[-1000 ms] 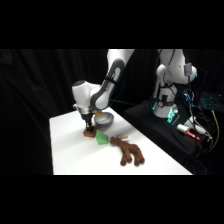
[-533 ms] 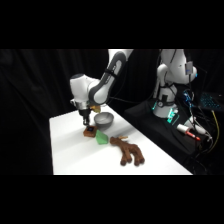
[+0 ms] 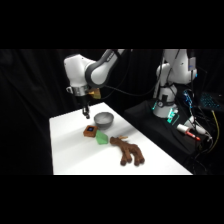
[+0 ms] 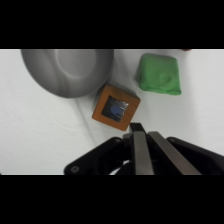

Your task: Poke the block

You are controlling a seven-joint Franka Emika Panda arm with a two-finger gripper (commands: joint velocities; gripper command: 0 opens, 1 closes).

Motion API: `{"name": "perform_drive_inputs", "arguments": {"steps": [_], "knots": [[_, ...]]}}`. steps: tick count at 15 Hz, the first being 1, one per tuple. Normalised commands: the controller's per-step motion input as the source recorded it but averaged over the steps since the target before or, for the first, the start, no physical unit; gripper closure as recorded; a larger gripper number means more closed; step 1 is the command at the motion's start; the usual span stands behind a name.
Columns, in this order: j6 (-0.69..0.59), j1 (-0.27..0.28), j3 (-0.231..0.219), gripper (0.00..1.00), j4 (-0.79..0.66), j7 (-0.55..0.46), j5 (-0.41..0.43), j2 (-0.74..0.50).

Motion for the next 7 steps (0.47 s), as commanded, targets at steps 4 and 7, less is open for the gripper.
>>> {"name": "perform_drive_inputs", "arguments": {"steps": [4, 7], "knots": [[-0.26, 0.005, 0.023, 0.99, -0.02, -0.07, -0.094, -0.31], [-0.18, 0.006, 0.035, 0.98, 0.02, -0.07, -0.096, -0.21]]}}
